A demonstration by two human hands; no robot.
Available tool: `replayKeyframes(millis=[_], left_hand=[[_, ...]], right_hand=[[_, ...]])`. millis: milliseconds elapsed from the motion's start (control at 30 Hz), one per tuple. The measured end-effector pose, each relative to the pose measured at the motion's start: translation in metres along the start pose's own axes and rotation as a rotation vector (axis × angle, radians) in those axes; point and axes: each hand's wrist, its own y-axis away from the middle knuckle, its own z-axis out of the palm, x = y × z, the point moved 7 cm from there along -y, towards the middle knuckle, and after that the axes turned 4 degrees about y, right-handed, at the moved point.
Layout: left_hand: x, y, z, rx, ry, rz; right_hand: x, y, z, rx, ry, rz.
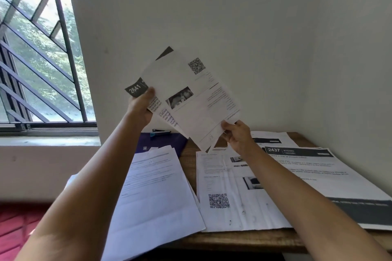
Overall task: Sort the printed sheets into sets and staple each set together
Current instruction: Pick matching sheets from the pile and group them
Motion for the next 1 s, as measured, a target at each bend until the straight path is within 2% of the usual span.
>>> replayKeyframes(millis=[233,300,367,467,600,800,1000], left_hand=[[-0.014,0.016,-0.015,0.039,-0.032,-0.037],[-0.013,0.016,-0.022,0.059,-0.022,-0.100],[-0.013,0.018,-0.020,0.003,-0.047,-0.223],[-0.007,0.027,-0.016,-0.107,-0.178,-0.379],[-0.007,0.029,-0.031,-0.130,-0.386,-0.479],[-0.031,0.034,-0.063,-0.182,-0.674,-0.553],[-0.049,0.038,-0.079,-0.274,-0.714,-0.543]], right_hand=[[-0.005,0.001,-0.042,0.144,0.099,-0.053],[-0.012,-0.005,-0.059,0.218,0.155,-0.064],[-0.026,-0.010,-0.078,0.269,0.209,-0.077],[-0.052,-0.018,-0.091,0.233,0.212,-0.078],[-0.076,-0.023,-0.099,0.156,0.412,-0.065],[-0.090,-0.023,-0.089,0.007,0.811,-0.079],[-0.074,-0.022,-0.059,-0.233,1.026,-0.008]])
